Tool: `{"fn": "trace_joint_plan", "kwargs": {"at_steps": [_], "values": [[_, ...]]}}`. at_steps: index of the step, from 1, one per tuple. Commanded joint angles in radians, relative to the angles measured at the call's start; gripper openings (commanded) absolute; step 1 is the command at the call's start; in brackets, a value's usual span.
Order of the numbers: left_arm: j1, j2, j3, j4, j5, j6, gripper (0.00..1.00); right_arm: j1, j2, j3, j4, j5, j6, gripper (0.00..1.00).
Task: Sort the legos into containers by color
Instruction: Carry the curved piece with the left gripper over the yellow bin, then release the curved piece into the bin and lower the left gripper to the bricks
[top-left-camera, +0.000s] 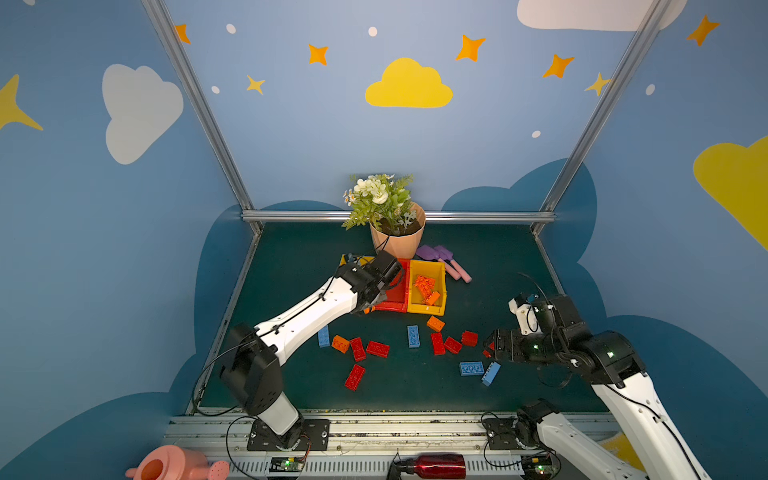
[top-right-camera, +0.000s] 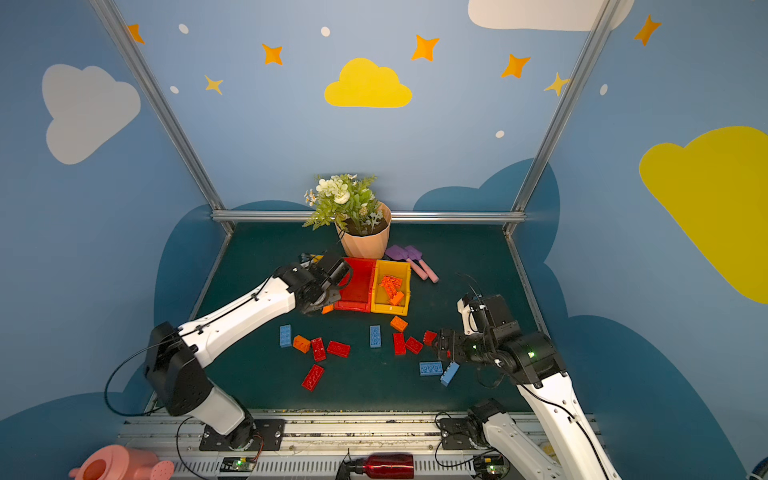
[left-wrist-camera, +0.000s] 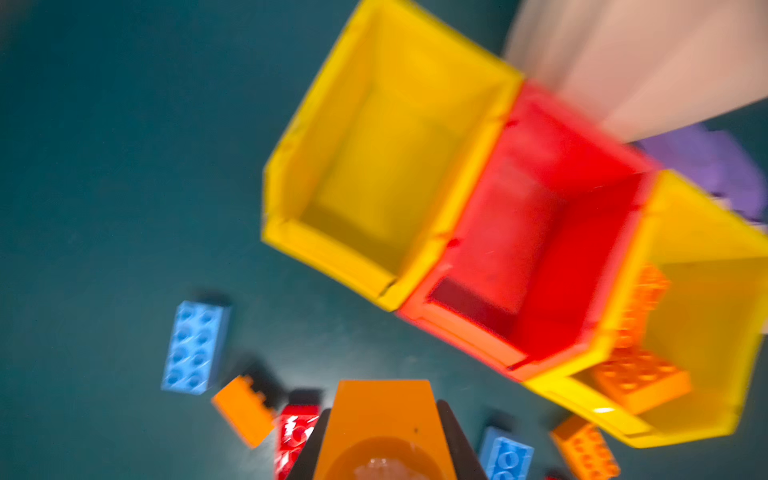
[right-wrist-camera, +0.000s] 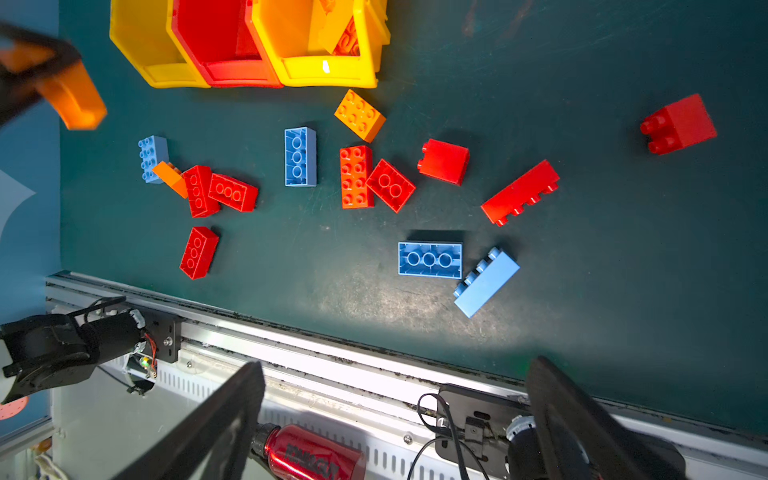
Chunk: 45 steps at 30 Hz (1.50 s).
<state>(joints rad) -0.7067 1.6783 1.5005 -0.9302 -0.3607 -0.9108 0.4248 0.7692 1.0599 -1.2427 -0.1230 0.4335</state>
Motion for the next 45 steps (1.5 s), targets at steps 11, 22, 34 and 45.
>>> {"fn": "trace_joint_plan", "kwargs": {"at_steps": [11,22,34,45], "values": [[-0.082,0.598,0.778,-0.049,0.118,0.338,0.24,-0.004,-0.067,0.047,-0.133,0.097,0.061,0.96],[-0.072,0.850,1.088,-0.042,0.165,0.370,0.26,-0.008,-0.055,0.094,-0.181,0.150,0.085,0.96],[-0.055,0.737,1.035,-0.051,0.193,0.341,0.82,-0.011,0.013,0.092,-0.109,0.141,0.055,0.96],[-0.055,0.104,0.176,0.013,-0.060,0.061,0.89,-0.012,0.096,0.039,0.050,0.007,0.014,0.96]]}}
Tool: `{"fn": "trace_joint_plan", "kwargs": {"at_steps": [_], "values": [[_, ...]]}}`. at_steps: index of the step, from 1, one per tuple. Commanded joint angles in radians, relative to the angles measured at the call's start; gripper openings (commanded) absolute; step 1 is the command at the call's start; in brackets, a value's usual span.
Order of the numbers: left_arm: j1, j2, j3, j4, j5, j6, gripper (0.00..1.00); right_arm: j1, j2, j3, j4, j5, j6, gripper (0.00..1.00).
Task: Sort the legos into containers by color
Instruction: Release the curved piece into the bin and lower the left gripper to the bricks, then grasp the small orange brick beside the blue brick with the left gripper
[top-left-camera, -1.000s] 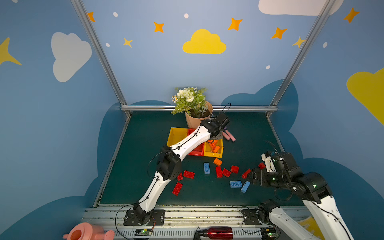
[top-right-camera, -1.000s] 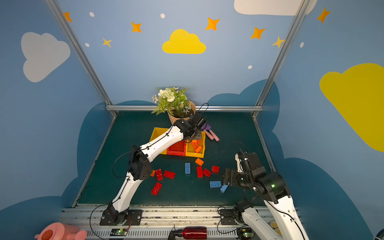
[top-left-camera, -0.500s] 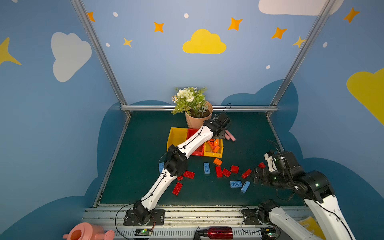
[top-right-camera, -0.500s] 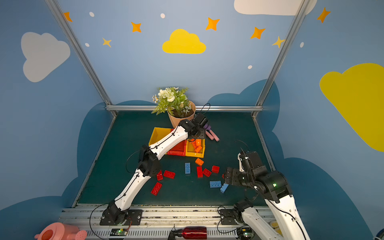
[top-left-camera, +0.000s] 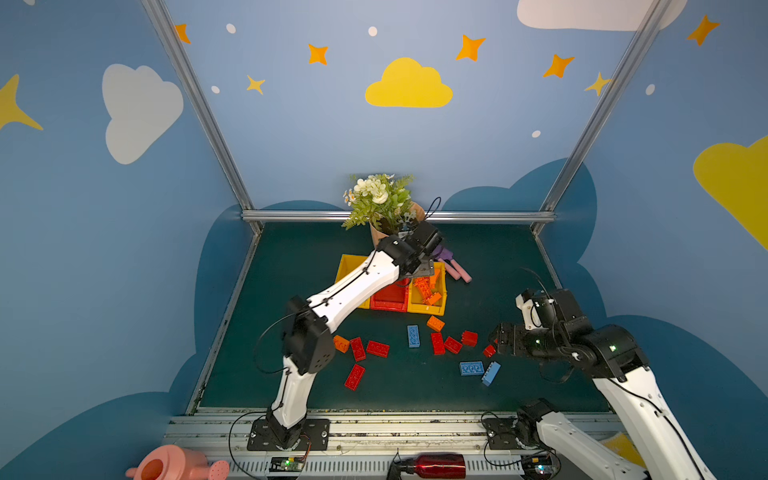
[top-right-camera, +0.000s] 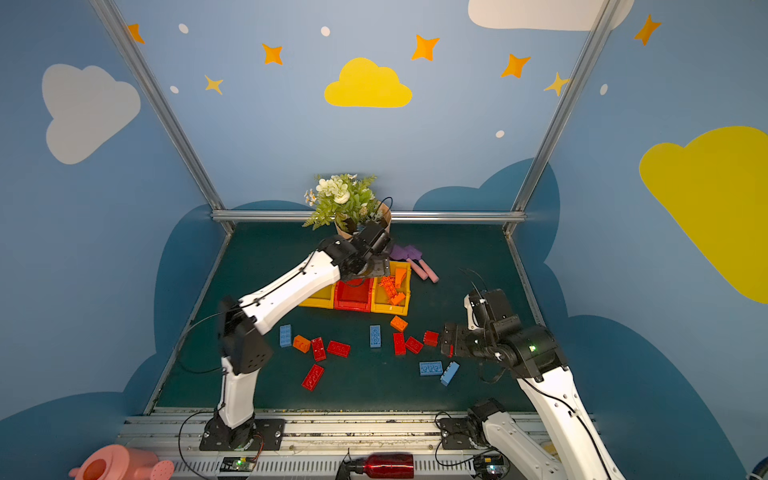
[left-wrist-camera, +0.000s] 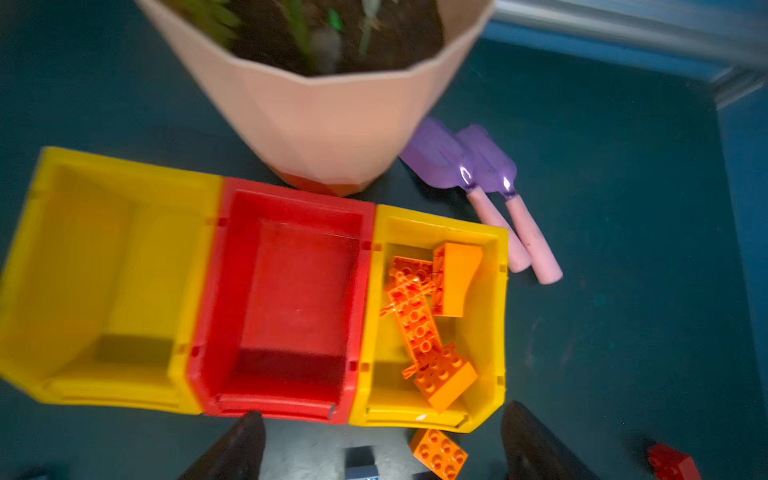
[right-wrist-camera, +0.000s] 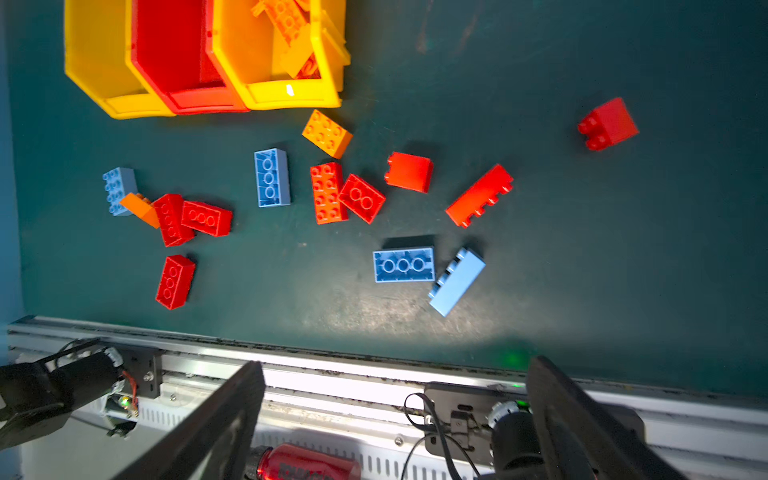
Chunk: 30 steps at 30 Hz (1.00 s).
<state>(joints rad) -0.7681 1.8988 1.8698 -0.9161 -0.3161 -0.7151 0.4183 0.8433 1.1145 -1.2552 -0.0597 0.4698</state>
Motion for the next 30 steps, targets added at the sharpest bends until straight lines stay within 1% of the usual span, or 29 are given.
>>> {"fn": "trace_joint_plan", "kwargs": {"at_steps": [1,4,6,9,12,14,19,23,30], "values": [[0.010,-0.197,-0.308,0.009,-0.123,-0.195,0.90,-0.004,0.031,-0.017,0.075,-0.070,-0.028,0.96],[0.014,-0.404,-0.607,0.040,-0.142,-0.355,0.90,-0.003,0.051,-0.024,0.097,-0.102,-0.042,0.96],[0.015,-0.549,-0.790,0.078,-0.123,-0.437,0.89,-0.002,0.062,-0.030,0.109,-0.122,-0.048,0.96],[0.012,-0.702,-0.983,0.089,-0.092,-0.571,0.87,0.002,0.079,-0.026,0.115,-0.154,-0.058,0.96],[0.014,-0.764,-1.092,0.101,-0.065,-0.645,0.86,0.005,0.085,-0.023,0.109,-0.167,-0.063,0.96],[0.013,-0.759,-1.119,0.118,-0.053,-0.653,0.86,0.008,0.081,-0.022,0.101,-0.170,-0.066,0.96],[0.021,-0.676,-1.125,0.175,-0.063,-0.644,0.86,0.010,0.060,-0.016,0.066,-0.155,-0.066,0.96],[0.059,-0.600,-1.128,0.227,-0.035,-0.649,0.86,0.009,0.049,-0.009,0.043,-0.142,-0.062,0.96],[0.143,-0.477,-1.122,0.286,0.049,-0.599,0.85,0.010,0.062,0.004,0.037,-0.126,-0.050,0.96]]}}
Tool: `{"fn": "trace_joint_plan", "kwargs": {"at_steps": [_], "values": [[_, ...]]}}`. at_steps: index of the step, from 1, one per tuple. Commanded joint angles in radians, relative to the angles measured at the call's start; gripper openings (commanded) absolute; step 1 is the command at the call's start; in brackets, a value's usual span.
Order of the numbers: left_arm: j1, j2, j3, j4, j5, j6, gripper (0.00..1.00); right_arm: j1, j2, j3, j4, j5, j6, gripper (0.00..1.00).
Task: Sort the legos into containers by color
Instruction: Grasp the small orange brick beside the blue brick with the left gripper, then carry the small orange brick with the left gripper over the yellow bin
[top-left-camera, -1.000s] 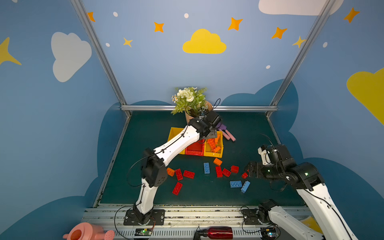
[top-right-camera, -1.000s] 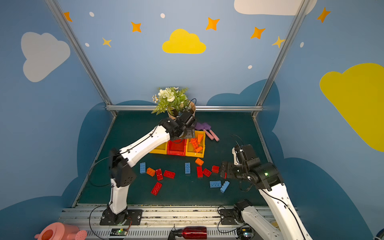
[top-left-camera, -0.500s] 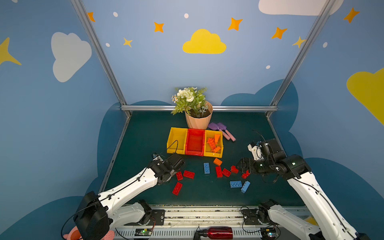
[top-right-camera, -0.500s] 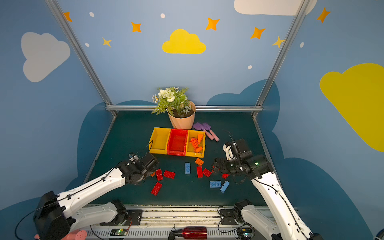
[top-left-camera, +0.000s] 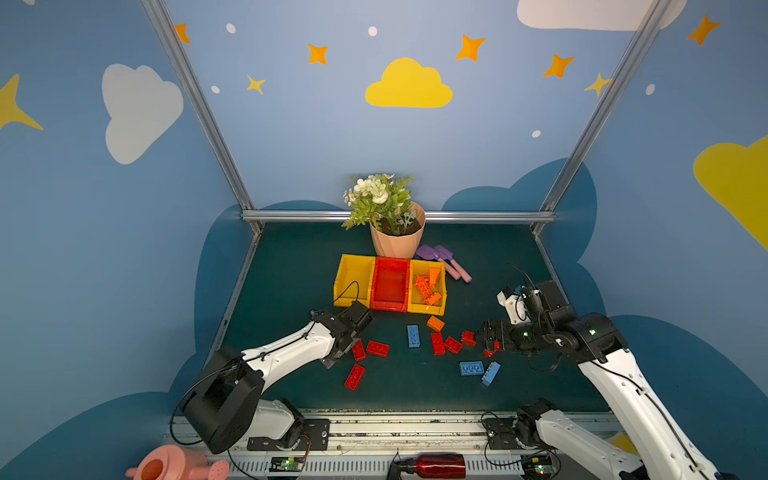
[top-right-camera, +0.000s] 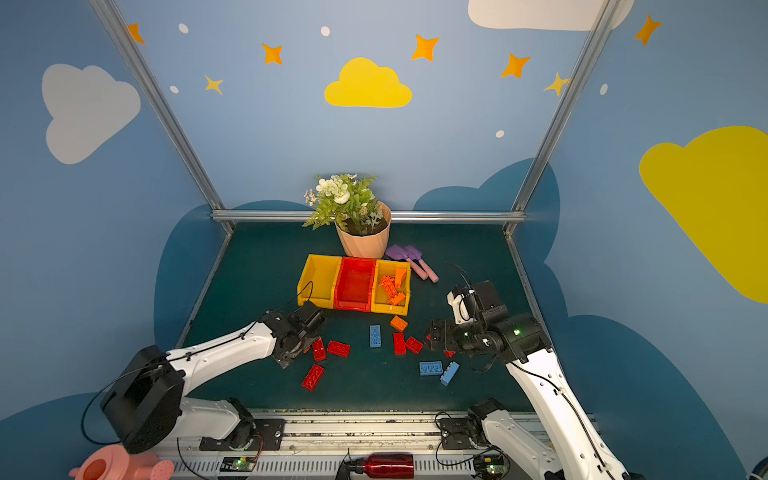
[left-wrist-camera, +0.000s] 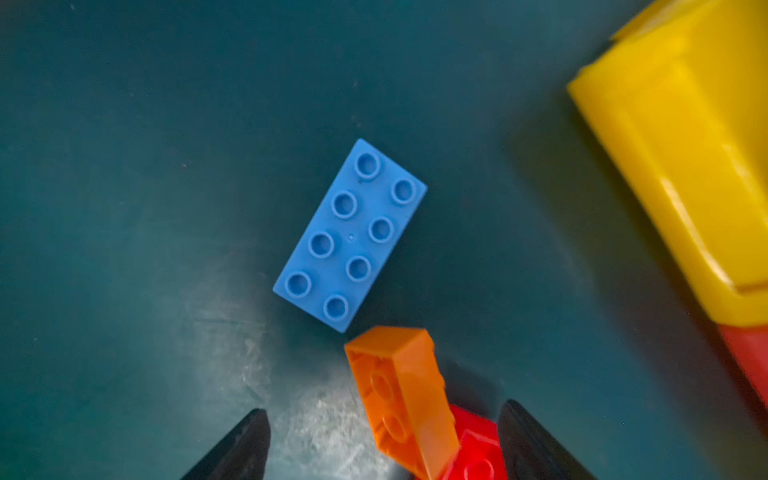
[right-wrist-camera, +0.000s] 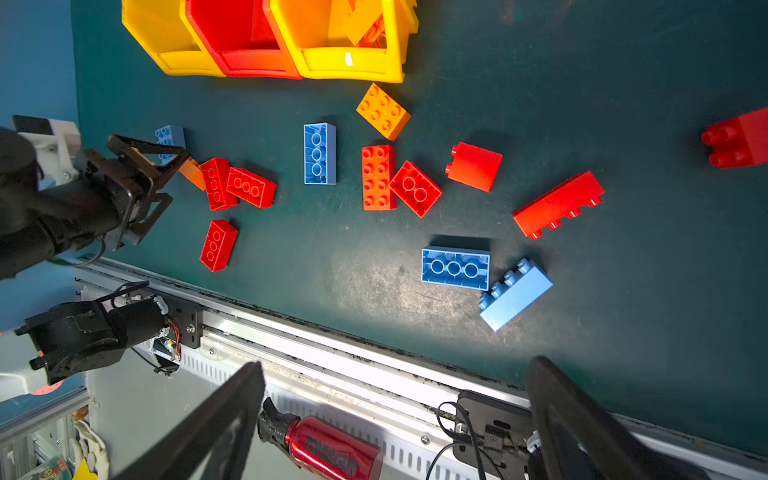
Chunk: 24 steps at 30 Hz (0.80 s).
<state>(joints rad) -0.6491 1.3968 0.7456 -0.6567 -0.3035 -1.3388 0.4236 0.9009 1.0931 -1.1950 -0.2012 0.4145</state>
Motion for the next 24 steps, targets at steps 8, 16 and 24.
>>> {"fn": "trace_joint_plan", "kwargs": {"at_steps": [8,16,24], "values": [[0.062,0.077,-0.012,0.069,0.090,0.049,0.74,0.004,0.027,0.025,-0.003,0.032,0.021,0.96],[0.082,0.129,0.007,0.060,0.098,0.069,0.53,0.004,0.070,0.041,0.008,0.030,0.011,0.96],[0.084,0.160,0.068,-0.012,0.083,0.113,0.35,0.004,0.084,0.041,0.008,0.023,-0.002,0.96]]}}
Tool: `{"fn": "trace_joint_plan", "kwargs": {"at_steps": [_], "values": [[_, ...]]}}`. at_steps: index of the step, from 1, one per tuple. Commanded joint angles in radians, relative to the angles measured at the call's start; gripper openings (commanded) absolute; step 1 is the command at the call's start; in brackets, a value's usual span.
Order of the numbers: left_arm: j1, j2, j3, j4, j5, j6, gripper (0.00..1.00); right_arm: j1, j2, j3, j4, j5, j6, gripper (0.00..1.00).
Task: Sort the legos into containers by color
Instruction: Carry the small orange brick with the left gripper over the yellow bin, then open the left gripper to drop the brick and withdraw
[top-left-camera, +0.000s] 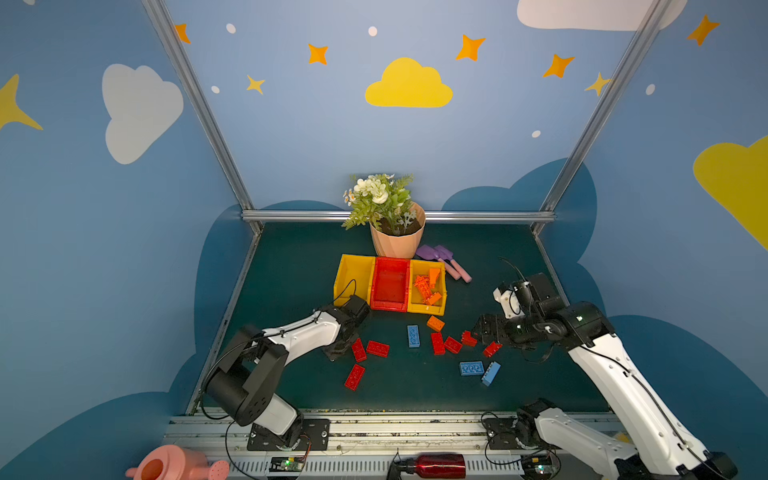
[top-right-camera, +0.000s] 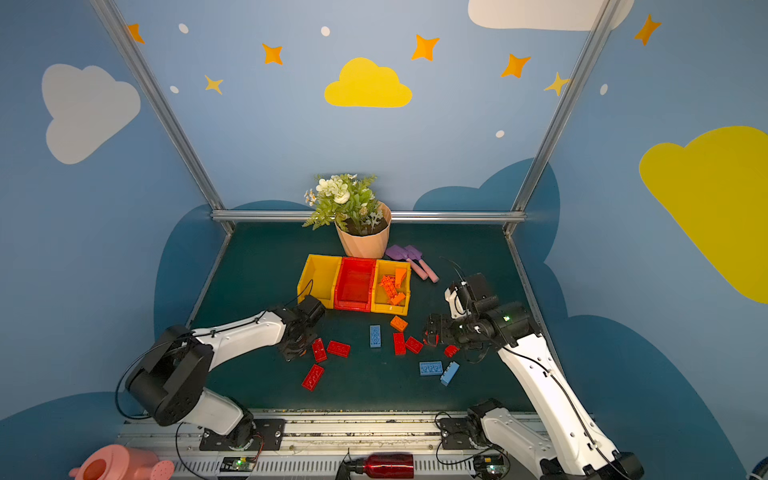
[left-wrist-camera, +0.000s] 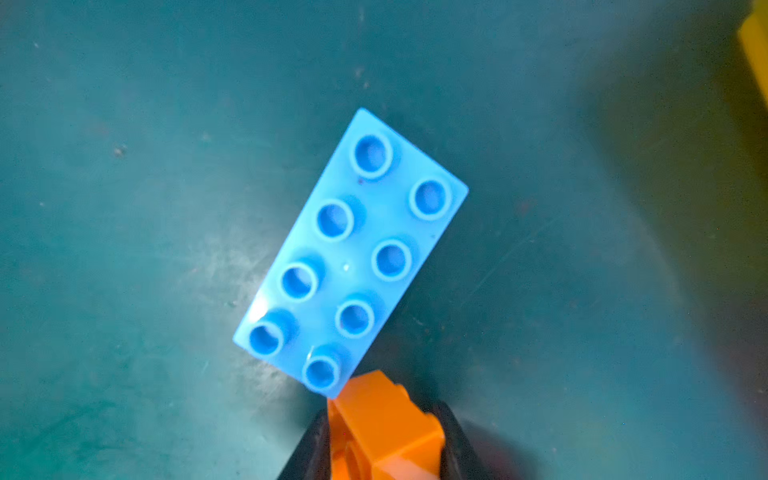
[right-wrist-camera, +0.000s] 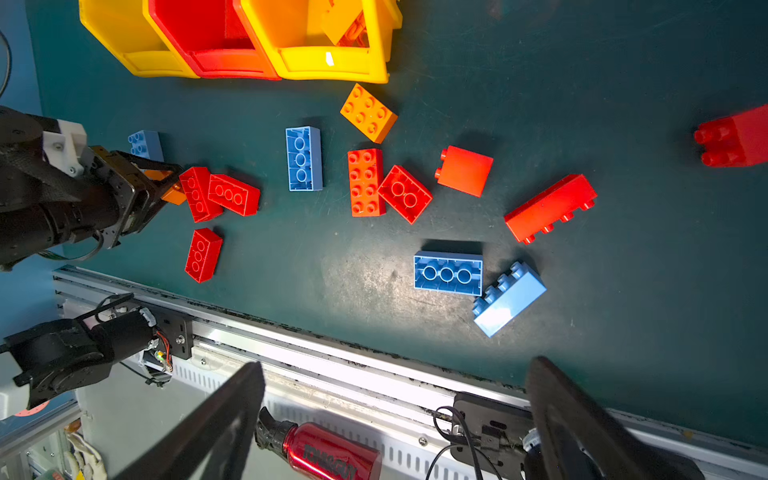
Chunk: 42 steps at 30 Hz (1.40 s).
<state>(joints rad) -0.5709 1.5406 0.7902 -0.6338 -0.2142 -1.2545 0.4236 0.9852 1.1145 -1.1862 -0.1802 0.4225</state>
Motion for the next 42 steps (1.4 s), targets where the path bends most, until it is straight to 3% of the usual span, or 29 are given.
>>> {"fn": "trace_joint_plan", "kwargs": {"at_steps": [1,6,19,30,38,42], "values": [[0.005,0.016,0.034,-0.045,-0.012,0.035,0.33,0.004,0.000,0.020,-0.002,0.001,-0.012,0.96],[0.005,0.015,0.116,-0.110,-0.029,0.090,0.21,0.004,0.000,0.025,-0.001,0.004,-0.019,0.96],[-0.103,0.139,0.587,-0.289,-0.114,0.284,0.19,0.001,-0.077,-0.012,-0.015,0.033,0.001,0.96],[-0.217,0.557,1.238,-0.259,-0.007,0.545,0.21,-0.003,-0.210,0.001,-0.134,0.119,0.021,0.96],[-0.228,0.901,1.703,-0.401,0.046,0.591,0.21,-0.008,-0.276,0.042,-0.239,0.173,0.047,0.96],[-0.228,0.963,1.789,-0.426,0.029,0.587,0.22,-0.008,-0.300,0.054,-0.271,0.189,0.057,0.96]]}}
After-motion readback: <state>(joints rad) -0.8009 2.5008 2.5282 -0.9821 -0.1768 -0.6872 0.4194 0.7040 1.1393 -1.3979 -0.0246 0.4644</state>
